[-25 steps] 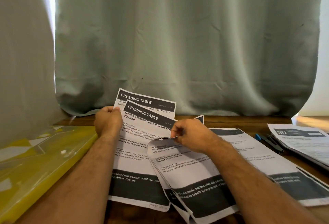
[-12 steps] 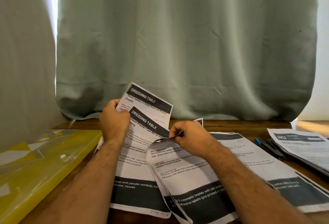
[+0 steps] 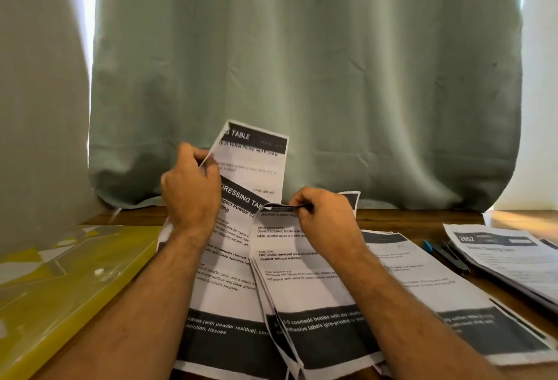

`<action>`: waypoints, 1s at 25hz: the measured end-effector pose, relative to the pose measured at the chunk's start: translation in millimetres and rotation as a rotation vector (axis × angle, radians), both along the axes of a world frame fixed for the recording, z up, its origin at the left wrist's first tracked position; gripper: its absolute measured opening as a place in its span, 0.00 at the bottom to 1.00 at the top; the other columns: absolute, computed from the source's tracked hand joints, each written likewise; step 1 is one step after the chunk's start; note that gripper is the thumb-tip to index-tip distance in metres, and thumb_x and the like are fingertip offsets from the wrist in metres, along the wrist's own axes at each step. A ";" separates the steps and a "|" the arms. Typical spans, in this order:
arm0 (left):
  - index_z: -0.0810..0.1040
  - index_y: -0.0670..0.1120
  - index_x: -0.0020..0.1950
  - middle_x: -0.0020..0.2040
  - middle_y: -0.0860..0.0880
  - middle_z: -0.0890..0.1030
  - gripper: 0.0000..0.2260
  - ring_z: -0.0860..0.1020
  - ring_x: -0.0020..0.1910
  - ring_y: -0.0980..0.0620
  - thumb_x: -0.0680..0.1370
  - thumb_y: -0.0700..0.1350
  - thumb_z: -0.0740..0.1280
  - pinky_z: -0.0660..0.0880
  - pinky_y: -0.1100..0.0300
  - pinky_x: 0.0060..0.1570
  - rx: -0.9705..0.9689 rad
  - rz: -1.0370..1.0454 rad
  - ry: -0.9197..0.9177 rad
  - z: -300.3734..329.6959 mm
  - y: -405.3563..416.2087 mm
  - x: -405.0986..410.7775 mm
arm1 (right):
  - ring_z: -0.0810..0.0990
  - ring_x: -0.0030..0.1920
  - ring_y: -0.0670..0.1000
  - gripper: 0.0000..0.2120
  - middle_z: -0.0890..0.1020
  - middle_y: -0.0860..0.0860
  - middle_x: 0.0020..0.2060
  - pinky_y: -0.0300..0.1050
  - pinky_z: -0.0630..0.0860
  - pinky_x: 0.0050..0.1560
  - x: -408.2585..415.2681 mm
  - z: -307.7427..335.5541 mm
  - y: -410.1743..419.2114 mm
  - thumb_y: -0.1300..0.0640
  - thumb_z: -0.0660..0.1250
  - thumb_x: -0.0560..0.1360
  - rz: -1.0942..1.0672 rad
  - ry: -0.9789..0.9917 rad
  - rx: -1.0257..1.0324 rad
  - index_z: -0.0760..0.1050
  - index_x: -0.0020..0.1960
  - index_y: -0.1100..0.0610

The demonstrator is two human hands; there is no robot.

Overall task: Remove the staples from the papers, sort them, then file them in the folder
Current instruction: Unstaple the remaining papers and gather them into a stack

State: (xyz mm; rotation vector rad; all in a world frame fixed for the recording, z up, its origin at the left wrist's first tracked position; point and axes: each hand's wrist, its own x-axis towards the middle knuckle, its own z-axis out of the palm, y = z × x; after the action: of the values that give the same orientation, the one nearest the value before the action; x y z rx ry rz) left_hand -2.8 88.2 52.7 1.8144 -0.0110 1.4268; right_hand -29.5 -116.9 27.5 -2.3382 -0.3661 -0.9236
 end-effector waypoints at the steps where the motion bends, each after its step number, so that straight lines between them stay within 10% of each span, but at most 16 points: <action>1: 0.73 0.46 0.53 0.47 0.47 0.83 0.06 0.82 0.42 0.50 0.81 0.46 0.67 0.80 0.58 0.37 0.010 -0.019 -0.045 9.7 -1.7 -1.8 | 0.80 0.46 0.45 0.09 0.84 0.46 0.47 0.37 0.78 0.52 0.1 1.5 0.0 0.61 0.65 0.79 -0.004 -0.035 0.011 0.81 0.50 0.49; 6: 0.72 0.47 0.50 0.45 0.53 0.79 0.05 0.82 0.42 0.51 0.81 0.45 0.67 0.81 0.58 0.37 0.114 -0.108 -0.220 50.0 -16.6 -14.1 | 0.75 0.44 0.40 0.07 0.82 0.46 0.47 0.18 0.66 0.44 -2.6 14.1 -1.2 0.61 0.65 0.79 -0.017 -0.275 0.158 0.80 0.51 0.53; 16: 0.71 0.48 0.49 0.43 0.59 0.79 0.05 0.78 0.41 0.65 0.81 0.42 0.67 0.77 0.67 0.39 0.059 -0.428 -0.432 113.0 -46.9 -57.7 | 0.75 0.48 0.41 0.06 0.80 0.52 0.49 0.23 0.70 0.51 -36.6 119.3 -10.8 0.63 0.64 0.79 0.060 -0.778 0.159 0.79 0.53 0.59; 25: 0.80 0.41 0.56 0.49 0.40 0.85 0.09 0.85 0.40 0.44 0.81 0.37 0.61 0.84 0.48 0.43 -0.352 -1.013 0.268 125.5 -72.7 -64.9 | 0.75 0.46 0.47 0.08 0.77 0.53 0.48 0.35 0.73 0.48 -57.9 174.2 -18.9 0.61 0.61 0.77 0.028 -0.844 0.045 0.78 0.52 0.59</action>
State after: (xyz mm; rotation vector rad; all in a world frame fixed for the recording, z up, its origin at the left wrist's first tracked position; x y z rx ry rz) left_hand -67.7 15.5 178.2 1.3484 -0.4467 0.4293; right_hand -87.3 -135.8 201.7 -1.7840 -0.6884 -1.8516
